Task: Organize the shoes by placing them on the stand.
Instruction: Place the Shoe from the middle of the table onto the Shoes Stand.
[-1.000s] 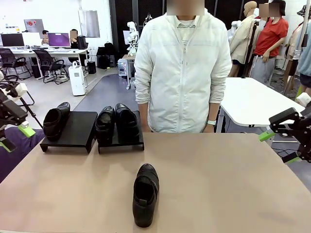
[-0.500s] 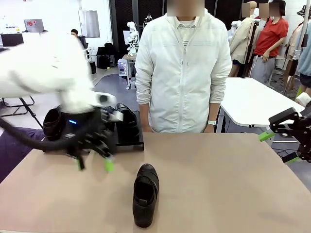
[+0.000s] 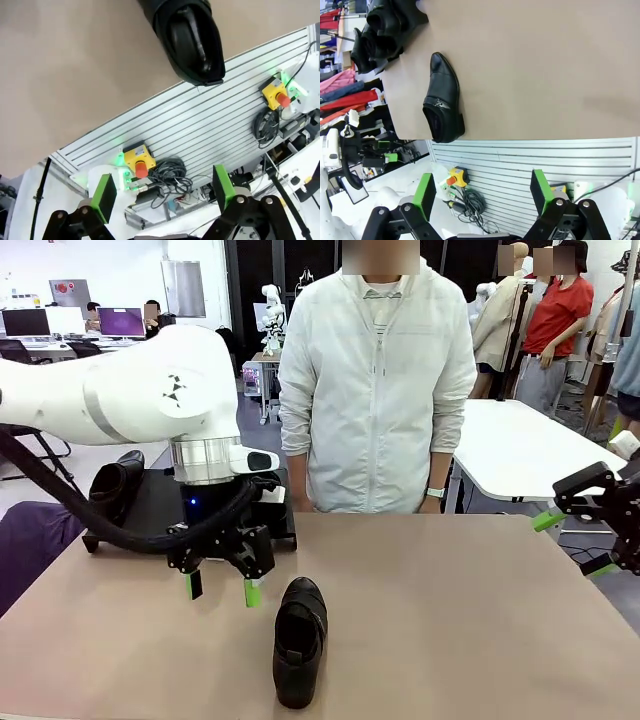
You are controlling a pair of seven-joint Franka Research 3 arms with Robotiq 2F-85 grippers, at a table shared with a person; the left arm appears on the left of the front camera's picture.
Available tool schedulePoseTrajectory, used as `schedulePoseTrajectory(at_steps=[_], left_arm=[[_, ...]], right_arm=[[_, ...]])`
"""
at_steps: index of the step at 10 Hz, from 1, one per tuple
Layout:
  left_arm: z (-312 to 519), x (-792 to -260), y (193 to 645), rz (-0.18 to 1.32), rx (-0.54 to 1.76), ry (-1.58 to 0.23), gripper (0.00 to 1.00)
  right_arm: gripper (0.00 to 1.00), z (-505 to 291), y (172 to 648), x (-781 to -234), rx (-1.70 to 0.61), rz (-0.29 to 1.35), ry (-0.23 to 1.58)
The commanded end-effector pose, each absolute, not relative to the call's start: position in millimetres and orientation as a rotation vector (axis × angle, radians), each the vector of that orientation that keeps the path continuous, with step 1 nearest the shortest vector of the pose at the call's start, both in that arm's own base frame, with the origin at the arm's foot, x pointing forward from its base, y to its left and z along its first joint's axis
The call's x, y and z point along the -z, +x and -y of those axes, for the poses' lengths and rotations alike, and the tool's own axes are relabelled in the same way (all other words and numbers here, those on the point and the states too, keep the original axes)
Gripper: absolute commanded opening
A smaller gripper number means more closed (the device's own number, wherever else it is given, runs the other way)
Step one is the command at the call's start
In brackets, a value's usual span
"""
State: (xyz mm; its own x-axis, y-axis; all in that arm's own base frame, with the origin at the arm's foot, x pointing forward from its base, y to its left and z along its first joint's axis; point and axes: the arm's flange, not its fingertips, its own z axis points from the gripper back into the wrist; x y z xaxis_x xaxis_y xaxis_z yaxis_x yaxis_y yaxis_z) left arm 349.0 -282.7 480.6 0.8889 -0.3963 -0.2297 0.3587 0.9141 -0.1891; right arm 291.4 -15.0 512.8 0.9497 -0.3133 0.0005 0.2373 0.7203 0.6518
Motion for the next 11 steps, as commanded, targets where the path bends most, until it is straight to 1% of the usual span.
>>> schedulePoseTrajectory(at_steps=[1,3,5,6,8,11], left_arm=[[309,-442,349,-0.263,0.366,-0.118,1.0],[319,-414,359,-0.171,0.237,-0.152,1.0],[327,-399,359,-0.04,0.092,-0.124,1.0],[331,-392,358,-0.007,0.067,-0.108,1.0],[335,-381,361,0.036,0.033,-0.055,1.0],[336,-370,362,-0.011,0.038,-0.047,1.0]], right_arm=[[1.0,16,293,-514,0.281,0.121,0.735],[1.0,16,293,-514,0.281,0.121,0.735],[1.0,16,293,-514,0.281,0.121,0.735],[1.0,16,293,-514,0.281,0.121,0.735],[1.0,16,293,-514,0.281,0.121,0.735],[1.0,16,293,-514,0.281,0.121,0.735]])
